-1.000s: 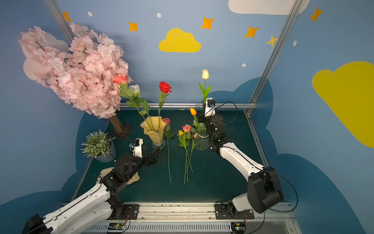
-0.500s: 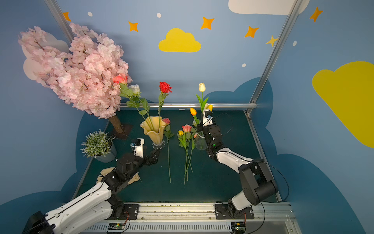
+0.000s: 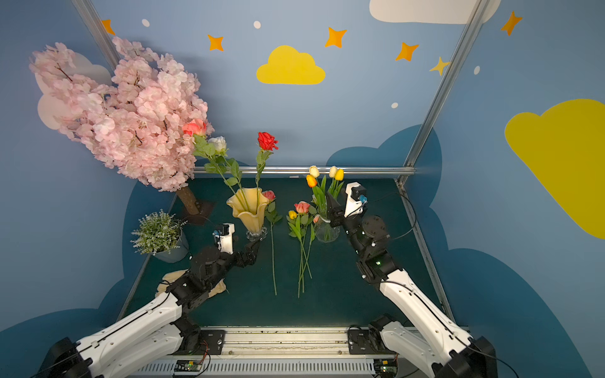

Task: Arrange the flowers in different vases according to their variety
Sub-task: Pick up the flower at the center of the board.

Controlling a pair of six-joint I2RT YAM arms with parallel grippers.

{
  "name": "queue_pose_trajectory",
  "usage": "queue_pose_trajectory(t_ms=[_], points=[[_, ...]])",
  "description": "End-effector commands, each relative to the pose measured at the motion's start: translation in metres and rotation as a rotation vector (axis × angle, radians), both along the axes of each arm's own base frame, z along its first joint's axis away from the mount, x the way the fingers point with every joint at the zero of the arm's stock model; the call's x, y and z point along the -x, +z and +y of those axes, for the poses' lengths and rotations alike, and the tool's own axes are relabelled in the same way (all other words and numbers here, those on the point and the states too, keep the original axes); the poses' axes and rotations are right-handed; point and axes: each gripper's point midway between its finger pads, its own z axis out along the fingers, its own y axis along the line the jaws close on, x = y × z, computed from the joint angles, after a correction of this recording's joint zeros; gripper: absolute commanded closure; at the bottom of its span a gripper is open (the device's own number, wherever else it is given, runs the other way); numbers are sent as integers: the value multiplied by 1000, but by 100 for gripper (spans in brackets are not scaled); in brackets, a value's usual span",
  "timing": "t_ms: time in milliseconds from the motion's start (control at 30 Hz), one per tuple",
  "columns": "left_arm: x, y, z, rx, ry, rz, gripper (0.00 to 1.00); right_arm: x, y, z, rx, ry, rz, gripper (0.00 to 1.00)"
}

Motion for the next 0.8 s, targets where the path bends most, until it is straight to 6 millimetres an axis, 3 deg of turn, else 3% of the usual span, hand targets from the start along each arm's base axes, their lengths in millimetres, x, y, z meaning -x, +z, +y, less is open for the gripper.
queue_pose_trajectory(t_ms=[0,267,467,600,767], points=[[-2,-1,-4,-9,-13,-1,0,15,-56,-11,45,-10,207,38],[-6,-10,-7,-33,-16,36,0,52,-115,-36,59,-34,277,26],[-9,-21,-14,-51,-27,89,0,65,-150,-53,68,-80,257,16],[-7,-29,-23,-69,-39,123,0,70,-154,-58,61,-89,236,9],[0,-36,-39,-110,-36,168,0,72,-146,-62,-16,-102,261,4]])
